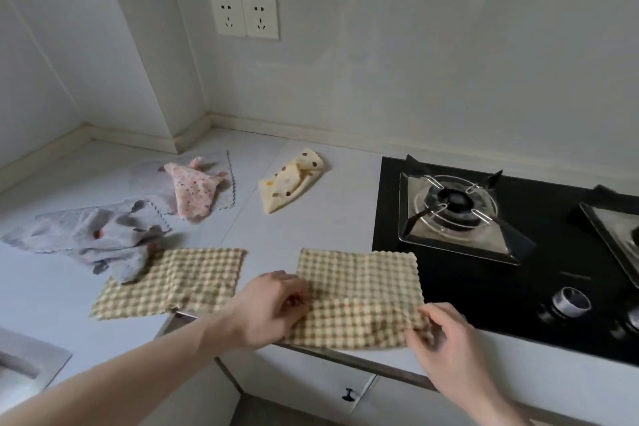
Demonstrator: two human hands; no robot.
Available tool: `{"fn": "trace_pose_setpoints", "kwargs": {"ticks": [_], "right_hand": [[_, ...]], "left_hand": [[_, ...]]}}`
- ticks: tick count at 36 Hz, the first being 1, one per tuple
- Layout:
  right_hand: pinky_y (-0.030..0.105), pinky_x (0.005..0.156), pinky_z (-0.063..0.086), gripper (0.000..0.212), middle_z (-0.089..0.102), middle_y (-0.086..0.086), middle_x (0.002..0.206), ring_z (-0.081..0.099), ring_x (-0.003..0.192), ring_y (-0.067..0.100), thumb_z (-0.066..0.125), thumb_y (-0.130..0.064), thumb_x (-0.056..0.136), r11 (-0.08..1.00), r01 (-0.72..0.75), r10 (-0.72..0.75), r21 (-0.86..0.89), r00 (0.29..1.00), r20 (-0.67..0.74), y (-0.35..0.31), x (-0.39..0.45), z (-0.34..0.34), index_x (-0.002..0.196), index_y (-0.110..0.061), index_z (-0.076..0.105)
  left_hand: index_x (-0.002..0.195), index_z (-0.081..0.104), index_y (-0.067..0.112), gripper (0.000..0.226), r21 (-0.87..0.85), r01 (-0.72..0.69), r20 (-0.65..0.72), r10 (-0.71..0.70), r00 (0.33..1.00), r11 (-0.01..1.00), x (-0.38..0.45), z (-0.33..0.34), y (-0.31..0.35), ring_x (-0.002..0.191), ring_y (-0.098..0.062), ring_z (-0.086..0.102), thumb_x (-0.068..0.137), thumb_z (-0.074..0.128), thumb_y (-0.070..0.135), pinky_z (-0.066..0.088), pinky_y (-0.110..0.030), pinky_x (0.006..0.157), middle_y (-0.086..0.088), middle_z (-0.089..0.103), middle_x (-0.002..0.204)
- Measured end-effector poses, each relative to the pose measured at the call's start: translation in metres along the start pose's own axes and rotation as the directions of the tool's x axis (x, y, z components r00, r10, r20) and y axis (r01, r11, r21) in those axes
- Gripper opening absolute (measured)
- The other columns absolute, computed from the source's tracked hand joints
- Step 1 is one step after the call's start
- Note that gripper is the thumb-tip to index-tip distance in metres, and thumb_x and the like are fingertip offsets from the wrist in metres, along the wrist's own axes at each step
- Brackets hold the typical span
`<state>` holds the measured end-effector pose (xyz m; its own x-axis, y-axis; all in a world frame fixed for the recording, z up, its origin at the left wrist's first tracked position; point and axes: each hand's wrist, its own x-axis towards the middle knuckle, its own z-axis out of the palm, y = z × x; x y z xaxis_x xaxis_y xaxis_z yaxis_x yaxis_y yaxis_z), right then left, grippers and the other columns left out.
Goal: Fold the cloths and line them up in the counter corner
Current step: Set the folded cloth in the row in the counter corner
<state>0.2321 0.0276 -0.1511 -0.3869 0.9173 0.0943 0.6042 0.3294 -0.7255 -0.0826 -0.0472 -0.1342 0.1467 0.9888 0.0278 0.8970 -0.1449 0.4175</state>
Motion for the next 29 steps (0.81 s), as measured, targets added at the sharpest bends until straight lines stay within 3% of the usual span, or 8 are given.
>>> {"fn": "trace_pose_setpoints", "kwargs": {"ticks": [4, 6, 10, 17, 19, 22, 26, 29], "right_hand": [[0.036, 0.066, 0.051, 0.015, 0.069, -0.009, 0.078, 0.064, 0.069, 0.017, 0.073, -0.012, 0.088, 0.993, 0.05, -0.048, 0.107, 0.999, -0.019, 0.007, -0.003, 0.005, 0.086, -0.024, 0.064], [0.04, 0.067, 0.053, 0.013, 0.072, -0.008, 0.081, 0.067, 0.071, 0.018, 0.07, -0.012, 0.091, 0.985, 0.088, -0.082, 0.151, 0.996, -0.043, 0.008, -0.005, 0.002, 0.09, -0.024, 0.064], [0.033, 0.07, 0.055, 0.012, 0.074, -0.01, 0.086, 0.069, 0.077, 0.011, 0.069, -0.013, 0.092, 0.971, 0.131, -0.119, 0.2, 0.99, -0.072, 0.012, -0.007, 0.007, 0.092, -0.023, 0.065], [0.041, 0.073, 0.058, 0.014, 0.072, -0.009, 0.081, 0.068, 0.075, 0.013, 0.07, -0.019, 0.091, 0.977, 0.164, -0.136, 0.139, 0.972, -0.192, 0.023, -0.013, 0.017, 0.087, -0.03, 0.063], [0.04, 0.071, 0.057, 0.013, 0.071, -0.007, 0.078, 0.066, 0.072, 0.013, 0.07, -0.019, 0.09, 0.983, 0.141, -0.115, 0.12, 0.972, -0.205, 0.022, -0.02, 0.018, 0.085, -0.028, 0.062], [0.034, 0.069, 0.053, 0.013, 0.071, -0.008, 0.076, 0.064, 0.07, 0.013, 0.069, -0.019, 0.088, 0.986, 0.092, -0.065, 0.138, 0.979, -0.192, 0.017, -0.031, 0.015, 0.081, -0.026, 0.062], [0.027, 0.066, 0.049, 0.008, 0.073, -0.007, 0.078, 0.066, 0.072, 0.011, 0.068, -0.015, 0.086, 0.97, 0.014, 0.022, 0.242, 0.989, -0.144, 0.006, -0.04, 0.003, 0.08, -0.02, 0.065], [0.029, 0.066, 0.046, 0.006, 0.073, -0.001, 0.076, 0.064, 0.069, 0.016, 0.07, -0.018, 0.083, 0.962, -0.017, 0.063, 0.274, 0.985, -0.16, 0.0, -0.043, -0.005, 0.079, -0.018, 0.066]], "left_hand": [[0.09, 0.057, 0.034, 0.009, -0.029, 0.015, -0.172, -0.019, 0.985, 0.999, -0.002, 0.025, -0.004, 0.084, -0.002, 0.052, 0.091, 0.057, 0.042, 0.04, -0.019, 0.077, 0.021, 0.059, 0.085], [0.087, 0.058, 0.033, 0.009, -0.052, 0.028, -0.201, -0.038, 0.979, 0.998, -0.002, 0.03, -0.005, 0.084, -0.001, 0.053, 0.089, 0.058, 0.042, 0.038, -0.015, 0.076, 0.021, 0.06, 0.082], [0.086, 0.058, 0.033, 0.009, -0.065, 0.038, -0.2, -0.05, 0.979, 0.997, -0.005, 0.033, -0.006, 0.086, -0.004, 0.055, 0.087, 0.058, 0.042, 0.043, -0.025, 0.078, 0.016, 0.061, 0.083], [0.084, 0.061, 0.033, 0.011, -0.114, 0.125, -0.24, -0.149, 0.959, 0.986, -0.011, 0.036, 0.003, 0.08, -0.009, 0.059, 0.082, 0.056, 0.043, 0.048, -0.033, 0.078, 0.012, 0.065, 0.081], [0.087, 0.062, 0.032, 0.01, -0.1, 0.148, -0.25, -0.168, 0.953, 0.984, -0.014, 0.037, 0.007, 0.083, -0.01, 0.059, 0.086, 0.058, 0.041, 0.046, -0.027, 0.077, 0.01, 0.067, 0.085], [0.092, 0.06, 0.025, 0.005, 0.048, 0.095, -0.279, -0.078, 0.957, 0.994, -0.022, 0.039, 0.017, 0.09, -0.012, 0.053, 0.094, 0.058, 0.03, 0.035, -0.014, 0.07, 0.011, 0.064, 0.091], [0.098, 0.056, 0.022, 0.007, 0.122, 0.042, -0.273, -0.007, 0.962, 0.992, -0.034, 0.036, 0.035, 0.095, -0.015, 0.049, 0.099, 0.052, 0.028, 0.043, -0.034, 0.082, 0.011, 0.059, 0.092], [0.098, 0.052, 0.028, 0.004, 0.129, 0.037, -0.295, 0.003, 0.955, 0.991, -0.038, 0.029, 0.047, 0.092, -0.015, 0.05, 0.1, 0.049, 0.03, 0.042, -0.036, 0.077, 0.005, 0.06, 0.091]]}}
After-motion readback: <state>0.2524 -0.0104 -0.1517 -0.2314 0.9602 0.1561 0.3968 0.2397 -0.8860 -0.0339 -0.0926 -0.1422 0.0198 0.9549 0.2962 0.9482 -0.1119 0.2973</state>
